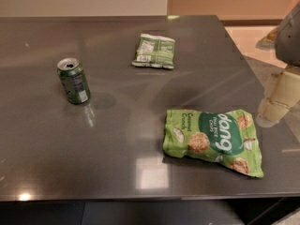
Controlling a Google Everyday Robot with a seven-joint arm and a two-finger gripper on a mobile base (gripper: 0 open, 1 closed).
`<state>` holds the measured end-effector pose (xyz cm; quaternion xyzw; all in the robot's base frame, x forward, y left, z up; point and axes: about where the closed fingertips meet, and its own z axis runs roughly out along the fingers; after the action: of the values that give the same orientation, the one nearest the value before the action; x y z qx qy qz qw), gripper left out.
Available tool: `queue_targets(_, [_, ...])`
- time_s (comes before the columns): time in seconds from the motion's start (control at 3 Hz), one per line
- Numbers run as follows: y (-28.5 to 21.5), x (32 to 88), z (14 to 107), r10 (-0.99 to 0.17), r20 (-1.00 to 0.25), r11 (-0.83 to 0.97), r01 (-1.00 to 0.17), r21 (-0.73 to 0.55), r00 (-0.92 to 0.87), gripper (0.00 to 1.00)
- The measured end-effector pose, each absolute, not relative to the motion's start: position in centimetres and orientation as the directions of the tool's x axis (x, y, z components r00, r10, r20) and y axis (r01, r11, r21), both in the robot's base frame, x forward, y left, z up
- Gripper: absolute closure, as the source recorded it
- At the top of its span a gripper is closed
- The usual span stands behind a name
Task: Move green jalapeno chip bag near green rice chip bag
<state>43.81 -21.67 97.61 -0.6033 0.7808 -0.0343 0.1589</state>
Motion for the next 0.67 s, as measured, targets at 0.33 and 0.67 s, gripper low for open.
queue_targets(0.33, [-21.7, 43.8, 97.6, -0.953, -0.207, 0.270, -0.931, -0.246, -0.221, 0.00])
queue_targets(0.67, [-21.0, 46.1, 98.0, -0.954, -0.218, 0.262, -0.929, -0.261, -0.207, 0.00])
